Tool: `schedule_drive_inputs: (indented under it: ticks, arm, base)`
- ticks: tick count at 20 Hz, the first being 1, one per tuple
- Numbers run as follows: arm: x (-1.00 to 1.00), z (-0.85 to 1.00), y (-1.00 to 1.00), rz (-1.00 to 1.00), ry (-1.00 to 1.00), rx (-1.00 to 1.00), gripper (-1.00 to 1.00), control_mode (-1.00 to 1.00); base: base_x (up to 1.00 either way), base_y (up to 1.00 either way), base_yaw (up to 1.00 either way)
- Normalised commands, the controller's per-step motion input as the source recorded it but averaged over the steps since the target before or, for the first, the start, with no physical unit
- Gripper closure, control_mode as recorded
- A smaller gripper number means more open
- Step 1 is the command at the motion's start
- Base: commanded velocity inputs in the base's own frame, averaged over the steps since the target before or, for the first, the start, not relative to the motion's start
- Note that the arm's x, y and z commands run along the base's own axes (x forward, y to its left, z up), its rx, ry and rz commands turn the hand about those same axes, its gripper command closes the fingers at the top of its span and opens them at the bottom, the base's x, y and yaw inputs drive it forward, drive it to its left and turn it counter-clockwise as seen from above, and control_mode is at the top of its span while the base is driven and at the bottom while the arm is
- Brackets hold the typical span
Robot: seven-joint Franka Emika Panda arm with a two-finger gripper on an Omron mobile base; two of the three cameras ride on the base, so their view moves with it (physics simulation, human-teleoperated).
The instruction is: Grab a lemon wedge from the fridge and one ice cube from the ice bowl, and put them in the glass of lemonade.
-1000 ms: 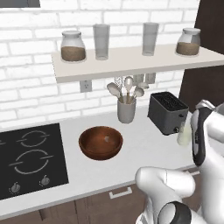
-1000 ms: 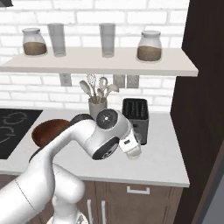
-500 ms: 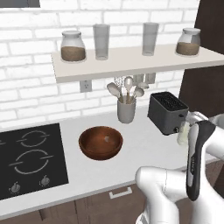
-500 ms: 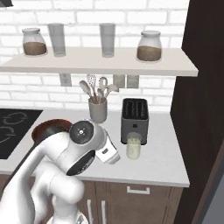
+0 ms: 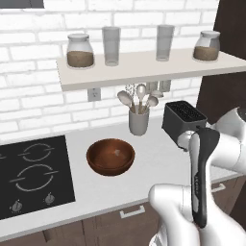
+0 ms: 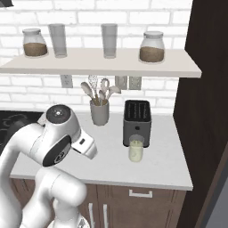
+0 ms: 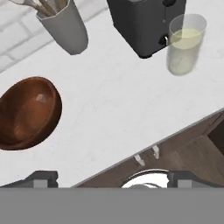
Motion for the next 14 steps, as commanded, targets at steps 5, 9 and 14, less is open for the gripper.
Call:
schedule_drive_inputs:
  ticks: [5,9,14]
  arm:
    - [-0.06,0.00,0.49,0.00,0.32,-0.20,-1.00,-1.00]
    - [-0.12,-0.19,0.17,0.00,0.20,-0.18,-1.00,-1.00]
    - [-0.10,-0.09,0.00,0.00,0.00,-0.02,-1.00,1.00]
  base:
    - [0.00,0.00,0.00]
    - [0.00,0.00,0.00]
    - [-0.48,-0.03,0.00]
